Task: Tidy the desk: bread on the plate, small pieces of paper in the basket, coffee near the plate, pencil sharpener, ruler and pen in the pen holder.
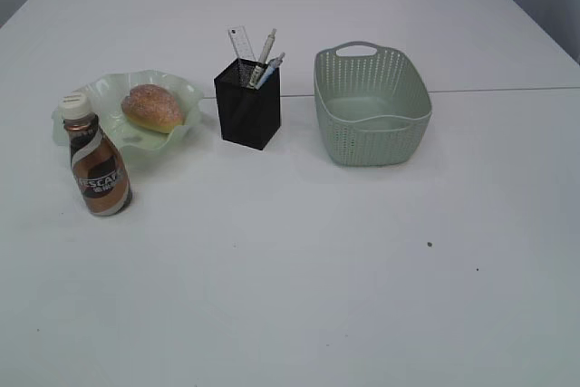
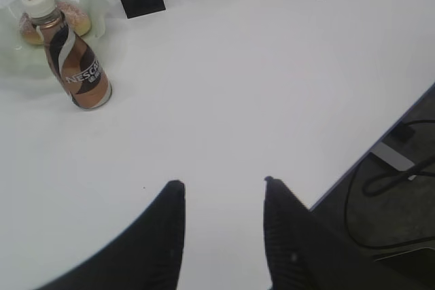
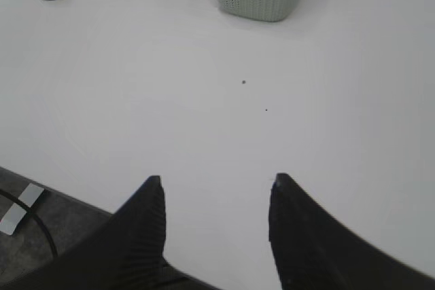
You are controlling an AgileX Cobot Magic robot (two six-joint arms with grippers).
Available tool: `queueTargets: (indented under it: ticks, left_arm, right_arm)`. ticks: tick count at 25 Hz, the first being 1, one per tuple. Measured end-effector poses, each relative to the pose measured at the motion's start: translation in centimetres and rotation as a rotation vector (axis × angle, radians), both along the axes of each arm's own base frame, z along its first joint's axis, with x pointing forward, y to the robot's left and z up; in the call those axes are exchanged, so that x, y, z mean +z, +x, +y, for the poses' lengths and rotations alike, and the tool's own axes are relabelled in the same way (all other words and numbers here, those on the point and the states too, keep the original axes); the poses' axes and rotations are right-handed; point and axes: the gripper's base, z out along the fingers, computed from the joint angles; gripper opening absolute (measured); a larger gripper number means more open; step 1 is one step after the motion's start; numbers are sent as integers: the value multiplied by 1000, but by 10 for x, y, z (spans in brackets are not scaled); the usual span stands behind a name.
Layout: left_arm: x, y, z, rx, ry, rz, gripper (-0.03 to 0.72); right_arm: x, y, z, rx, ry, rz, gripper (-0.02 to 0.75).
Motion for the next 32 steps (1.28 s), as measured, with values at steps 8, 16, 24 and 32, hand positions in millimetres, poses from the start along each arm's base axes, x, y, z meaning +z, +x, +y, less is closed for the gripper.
queueTargets:
  ticks: [8, 16, 24, 32]
  left_arm:
    - [-4, 5, 3, 57, 6, 1, 288]
    - [-3, 9, 9, 192, -57, 30, 288]
    - [-3, 9, 9, 253, -64, 26, 276]
    - [-3, 8, 7, 474, -72, 21, 260]
  right_arm:
    - [-24, 5, 6, 25, 17, 31, 365]
    - [-24, 5, 6, 27, 20, 26, 365]
    - [-23, 5, 7, -46, 22, 23, 365]
    - [-23, 5, 10, -310, 25, 20, 365]
